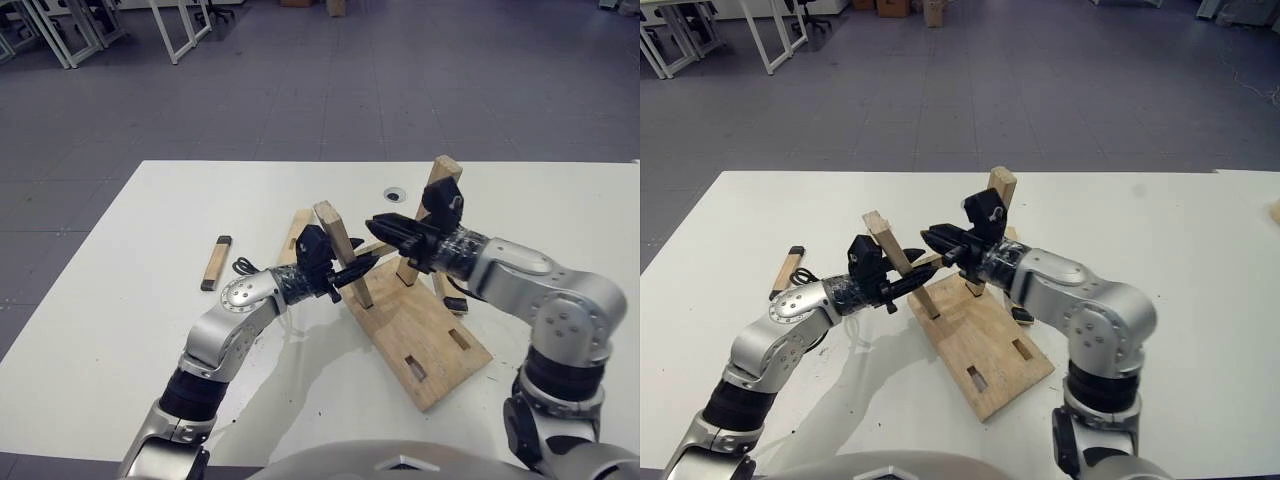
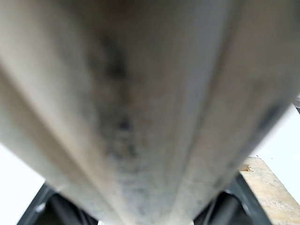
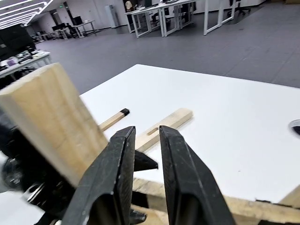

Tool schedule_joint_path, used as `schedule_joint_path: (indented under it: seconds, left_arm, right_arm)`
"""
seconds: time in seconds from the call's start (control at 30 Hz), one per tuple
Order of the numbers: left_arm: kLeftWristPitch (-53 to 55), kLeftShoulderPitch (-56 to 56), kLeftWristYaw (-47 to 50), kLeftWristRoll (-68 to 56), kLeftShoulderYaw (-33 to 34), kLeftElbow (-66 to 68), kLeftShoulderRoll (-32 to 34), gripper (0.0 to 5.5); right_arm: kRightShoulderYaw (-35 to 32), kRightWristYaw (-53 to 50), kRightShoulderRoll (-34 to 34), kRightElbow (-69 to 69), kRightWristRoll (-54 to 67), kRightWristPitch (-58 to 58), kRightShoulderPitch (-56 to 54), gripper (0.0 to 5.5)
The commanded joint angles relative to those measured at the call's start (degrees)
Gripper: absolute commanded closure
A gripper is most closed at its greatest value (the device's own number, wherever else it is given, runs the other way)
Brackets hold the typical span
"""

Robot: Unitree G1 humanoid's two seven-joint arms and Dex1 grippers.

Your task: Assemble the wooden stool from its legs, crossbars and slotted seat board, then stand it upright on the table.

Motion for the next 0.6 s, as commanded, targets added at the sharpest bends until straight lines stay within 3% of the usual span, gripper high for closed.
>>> schedule_joint_path:
  seconds: [0.03, 0.2, 0.3, 0.37, 0.5, 0.6]
  left_arm:
    - [6.7, 4.2, 1.1, 8.7, -3.3, 8.6, 6.4, 3.47]
    - [6.6, 4.0, 0.9, 8.8, -3.4, 8.6, 6.7, 3.47]
    - [6.5, 3.6, 0.9, 8.8, -3.9, 8.8, 6.6, 3.47]
    - [6.5, 3.4, 1.0, 8.9, -4.2, 9.1, 6.4, 3.47]
    - [5.9, 3.4, 0.0, 9.4, -5.2, 11.4, 6.7, 3.47]
    - [6.7, 3.6, -1.4, 9.0, -5.6, 12.2, 7.9, 3.47]
  right_arm:
    - [1.6, -4.6, 3.2, 1.4, -7.1, -9.8, -3.3, 4.56]
    - [15.6, -3.6, -5.7, 6.9, -15.0, -6.2, 10.3, 4.56]
    - [17.2, -3.7, -5.3, 6.8, -16.6, -8.0, 13.0, 4.56]
    - [15.2, -3.7, -1.9, 5.4, -15.3, -10.4, 11.7, 4.56]
    - [3.3, -2.8, 3.5, -2.3, -6.8, -13.2, 9.8, 4.56]
    - [-7.5, 1.1, 0.0, -8.9, 7.4, -7.9, 12.8, 4.56]
